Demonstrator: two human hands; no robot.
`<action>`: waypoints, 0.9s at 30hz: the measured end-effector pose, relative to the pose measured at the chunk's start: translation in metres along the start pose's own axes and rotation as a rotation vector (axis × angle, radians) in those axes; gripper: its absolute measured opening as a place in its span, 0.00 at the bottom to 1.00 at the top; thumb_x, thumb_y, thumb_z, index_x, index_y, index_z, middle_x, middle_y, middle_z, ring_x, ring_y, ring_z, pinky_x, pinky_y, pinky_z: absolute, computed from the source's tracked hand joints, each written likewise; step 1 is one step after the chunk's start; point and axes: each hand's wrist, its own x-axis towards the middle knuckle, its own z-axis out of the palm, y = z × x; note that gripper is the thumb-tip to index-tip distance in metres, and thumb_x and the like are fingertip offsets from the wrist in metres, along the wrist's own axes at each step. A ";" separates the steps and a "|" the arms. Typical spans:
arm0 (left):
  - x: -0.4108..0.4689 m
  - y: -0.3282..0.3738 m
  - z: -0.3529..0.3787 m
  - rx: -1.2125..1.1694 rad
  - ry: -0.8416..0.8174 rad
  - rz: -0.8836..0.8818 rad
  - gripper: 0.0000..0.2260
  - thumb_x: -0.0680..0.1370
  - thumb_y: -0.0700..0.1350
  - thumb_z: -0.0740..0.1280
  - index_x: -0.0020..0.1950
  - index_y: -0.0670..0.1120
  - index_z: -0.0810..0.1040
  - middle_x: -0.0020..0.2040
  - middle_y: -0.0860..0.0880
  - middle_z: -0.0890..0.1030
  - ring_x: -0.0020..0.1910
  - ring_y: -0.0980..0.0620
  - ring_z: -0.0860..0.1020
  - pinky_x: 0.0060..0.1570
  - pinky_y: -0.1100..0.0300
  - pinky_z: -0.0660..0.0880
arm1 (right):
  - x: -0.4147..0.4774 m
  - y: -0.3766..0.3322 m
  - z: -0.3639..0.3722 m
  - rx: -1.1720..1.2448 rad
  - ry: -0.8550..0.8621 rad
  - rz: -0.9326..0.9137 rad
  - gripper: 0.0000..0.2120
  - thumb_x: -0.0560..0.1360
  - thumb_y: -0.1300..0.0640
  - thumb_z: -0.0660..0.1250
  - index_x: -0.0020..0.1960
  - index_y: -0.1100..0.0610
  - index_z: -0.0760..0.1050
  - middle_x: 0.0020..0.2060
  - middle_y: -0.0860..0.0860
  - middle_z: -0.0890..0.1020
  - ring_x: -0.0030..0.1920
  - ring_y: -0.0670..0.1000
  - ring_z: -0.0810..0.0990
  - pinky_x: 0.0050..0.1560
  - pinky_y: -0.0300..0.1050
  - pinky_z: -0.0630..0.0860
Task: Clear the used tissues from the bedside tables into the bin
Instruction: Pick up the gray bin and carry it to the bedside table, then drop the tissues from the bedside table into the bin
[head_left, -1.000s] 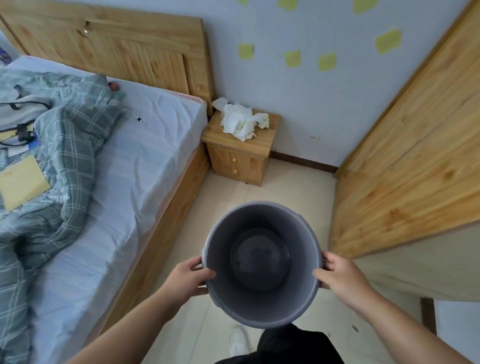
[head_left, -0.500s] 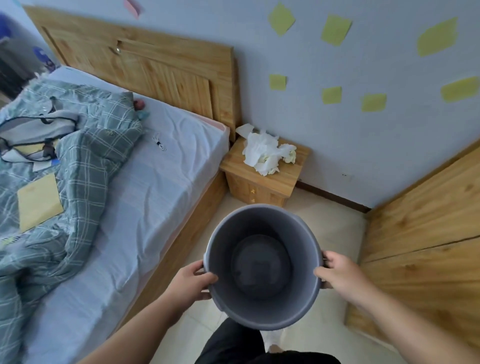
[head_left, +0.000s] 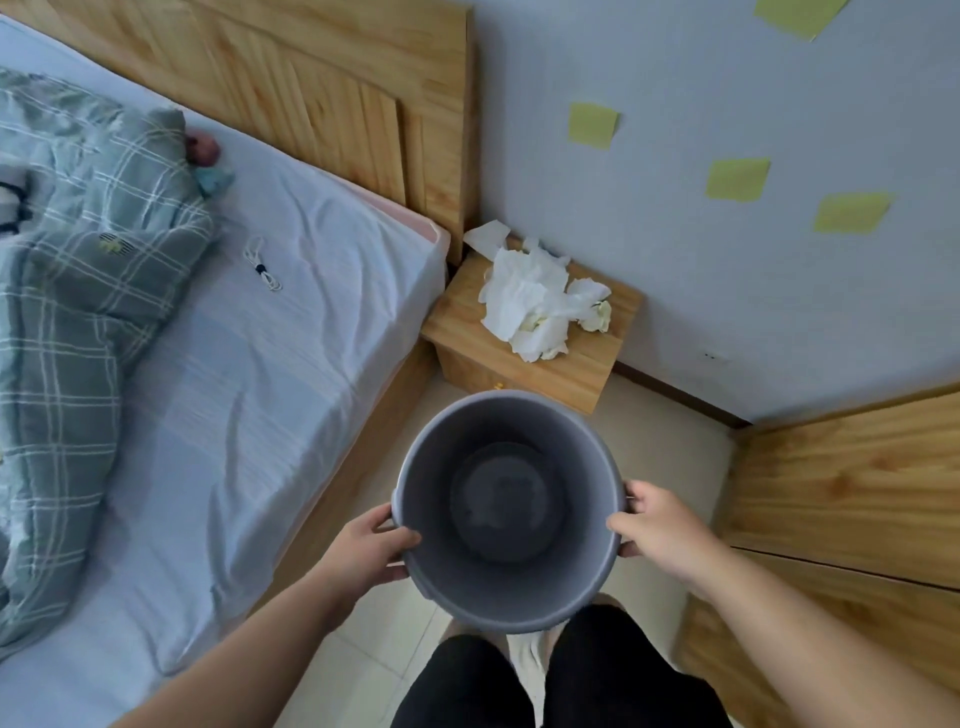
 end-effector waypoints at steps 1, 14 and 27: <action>0.012 0.002 -0.001 -0.004 0.006 -0.020 0.14 0.79 0.40 0.72 0.62 0.54 0.83 0.53 0.52 0.89 0.49 0.51 0.89 0.42 0.57 0.85 | 0.015 -0.004 0.002 0.003 -0.001 0.029 0.13 0.76 0.67 0.67 0.56 0.53 0.79 0.49 0.55 0.87 0.49 0.56 0.87 0.43 0.49 0.87; 0.258 -0.078 0.010 -0.037 0.160 -0.151 0.09 0.82 0.39 0.72 0.58 0.51 0.80 0.53 0.49 0.87 0.48 0.47 0.87 0.48 0.53 0.85 | 0.318 0.036 0.080 -0.199 -0.089 0.132 0.12 0.75 0.67 0.68 0.56 0.56 0.78 0.48 0.55 0.86 0.48 0.60 0.87 0.50 0.63 0.86; 0.423 -0.155 0.008 -0.199 0.232 -0.183 0.18 0.81 0.37 0.73 0.67 0.48 0.75 0.55 0.49 0.86 0.49 0.51 0.85 0.41 0.60 0.81 | 0.488 0.100 0.143 -0.202 -0.163 0.141 0.21 0.79 0.69 0.69 0.71 0.61 0.73 0.56 0.58 0.83 0.52 0.57 0.85 0.48 0.51 0.84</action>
